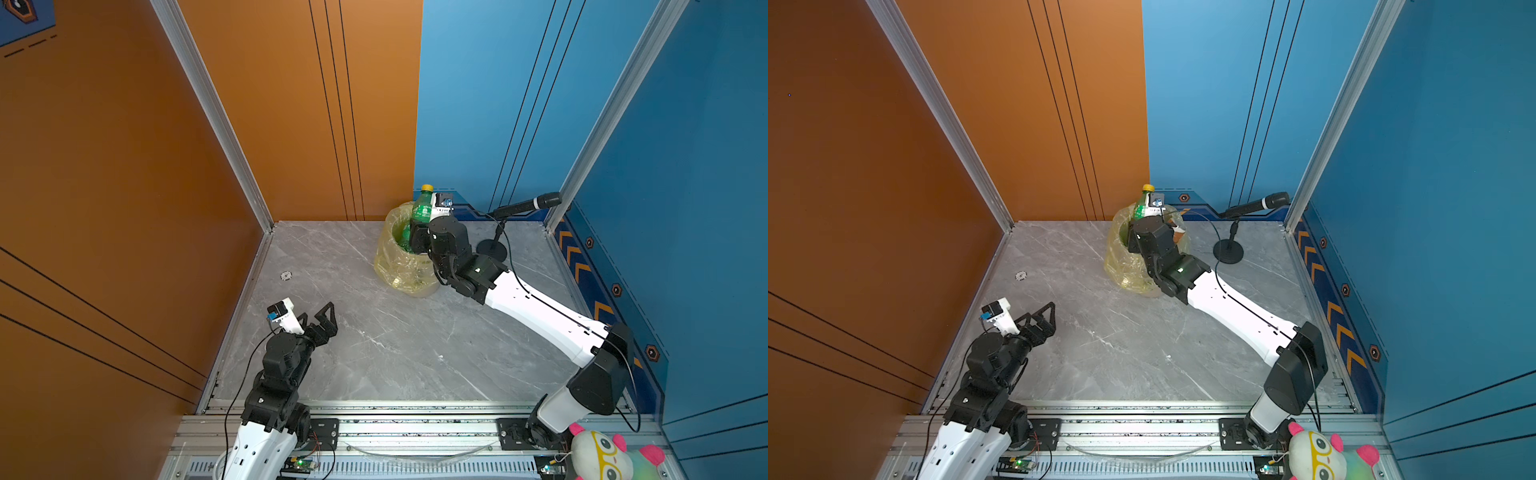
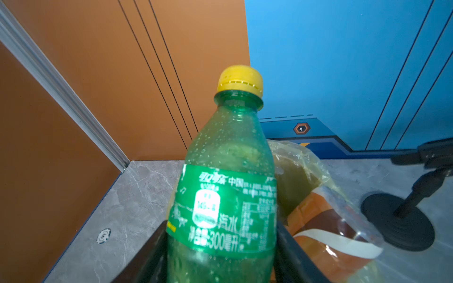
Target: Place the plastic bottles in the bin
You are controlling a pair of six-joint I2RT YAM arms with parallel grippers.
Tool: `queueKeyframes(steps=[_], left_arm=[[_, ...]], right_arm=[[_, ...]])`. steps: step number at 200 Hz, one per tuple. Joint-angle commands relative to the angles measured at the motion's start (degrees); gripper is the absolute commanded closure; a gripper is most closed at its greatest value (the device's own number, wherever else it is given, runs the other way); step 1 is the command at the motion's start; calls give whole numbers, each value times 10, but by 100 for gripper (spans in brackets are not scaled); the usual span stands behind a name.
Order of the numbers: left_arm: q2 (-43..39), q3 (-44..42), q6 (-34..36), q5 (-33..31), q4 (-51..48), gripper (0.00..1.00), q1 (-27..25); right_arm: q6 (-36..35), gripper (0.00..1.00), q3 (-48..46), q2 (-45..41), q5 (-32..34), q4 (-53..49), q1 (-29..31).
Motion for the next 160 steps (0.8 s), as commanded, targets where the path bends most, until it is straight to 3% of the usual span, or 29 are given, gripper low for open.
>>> queueKeyframes(steps=[1,15,61,93,121,160], left_arm=[[4,-2,6,8,11,2,5],[7,-1,7,7,12,2,5],[11,2,7,3,15,2,6],[22,4,8,4,26,2,7],[33,5,9,3,40,2,7],[36,-2,9,-1,51,2,6]], right_arm=[[4,10,35,27,15,-15,-10],[1,0,59,39,19,-34,-16],[-31,0,77,12,6,-24,-5],[-53,0,44,-52,-1,-20,9],[-55,0,-45,-150,-7,-19,10],[-31,0,-321,-347,26,12,-24]])
